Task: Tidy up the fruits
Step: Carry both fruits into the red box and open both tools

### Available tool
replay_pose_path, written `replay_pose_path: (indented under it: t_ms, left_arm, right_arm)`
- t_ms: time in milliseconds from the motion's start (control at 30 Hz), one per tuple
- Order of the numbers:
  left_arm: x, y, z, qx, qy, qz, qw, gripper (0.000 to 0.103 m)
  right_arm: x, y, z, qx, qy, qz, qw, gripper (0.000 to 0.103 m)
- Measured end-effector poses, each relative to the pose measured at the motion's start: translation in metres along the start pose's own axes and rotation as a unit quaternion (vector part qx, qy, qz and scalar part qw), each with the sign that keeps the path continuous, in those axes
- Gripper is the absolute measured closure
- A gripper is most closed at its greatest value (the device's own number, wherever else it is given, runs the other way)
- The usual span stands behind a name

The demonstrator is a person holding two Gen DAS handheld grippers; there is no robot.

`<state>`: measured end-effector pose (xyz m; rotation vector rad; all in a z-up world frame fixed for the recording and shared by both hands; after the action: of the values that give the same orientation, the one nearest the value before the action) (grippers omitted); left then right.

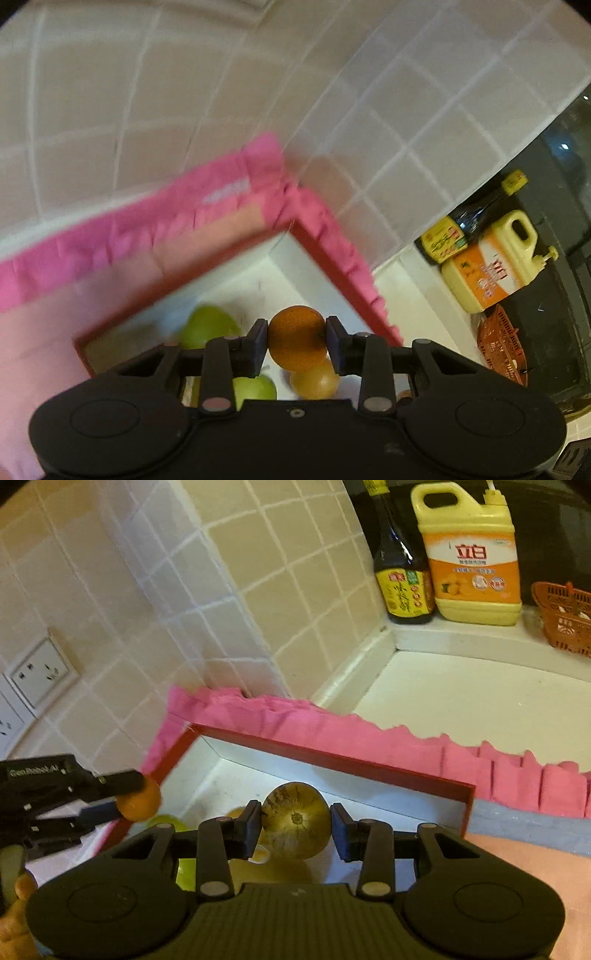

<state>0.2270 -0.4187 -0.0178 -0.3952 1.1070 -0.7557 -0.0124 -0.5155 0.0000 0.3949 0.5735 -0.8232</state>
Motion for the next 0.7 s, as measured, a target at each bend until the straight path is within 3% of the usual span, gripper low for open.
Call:
replay_pose_path:
  t_ms: [400, 433, 467, 533, 633, 700]
  left_arm:
    - [0.023, 0.001, -0.018, 0.006, 0.015, 0.009, 0.9998, 0.063]
    - [0.023, 0.002, -0.018, 0.002, 0.013, 0.008, 0.9999, 0.06]
    - [0.023, 0.002, -0.017, -0.001, 0.012, 0.007, 0.9999, 0.047]
    - [0.02, 0.002, -0.015, -0.001, 0.009, 0.008, 0.9999, 0.035]
    - [0.013, 0.001, -0.011, 0.01, -0.004, 0.017, 0.9998, 0.035]
    - [0.008, 0.001, -0.008, 0.01, -0.009, 0.017, 0.9998, 0.035]
  right_arm:
    - [0.013, -0.007, -0.013, 0.011, 0.029, -0.005, 1.0, 0.06]
    - [0.012, -0.007, -0.013, 0.012, 0.029, -0.005, 1.0, 0.06]
    - [0.012, -0.007, -0.013, 0.012, 0.029, -0.005, 0.999, 0.059]
    - [0.011, -0.005, -0.012, 0.012, 0.024, -0.001, 1.0, 0.051]
    - [0.007, -0.003, -0.008, 0.009, 0.017, 0.001, 1.0, 0.037]
    - [0.003, -0.001, -0.005, 0.005, 0.01, -0.001, 1.0, 0.036]
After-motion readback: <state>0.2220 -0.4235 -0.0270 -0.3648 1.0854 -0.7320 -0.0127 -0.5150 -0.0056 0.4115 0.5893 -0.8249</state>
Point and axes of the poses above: each gripper's, at about its wrist camera, not at the fingertips, and x roughly the way its jaws point, y to its left, z to its top, the point moved 8 cm from there along x, roughly the way its jaws point, and after that the axes turned 14 degrees about -x, right-handed, at the moved point
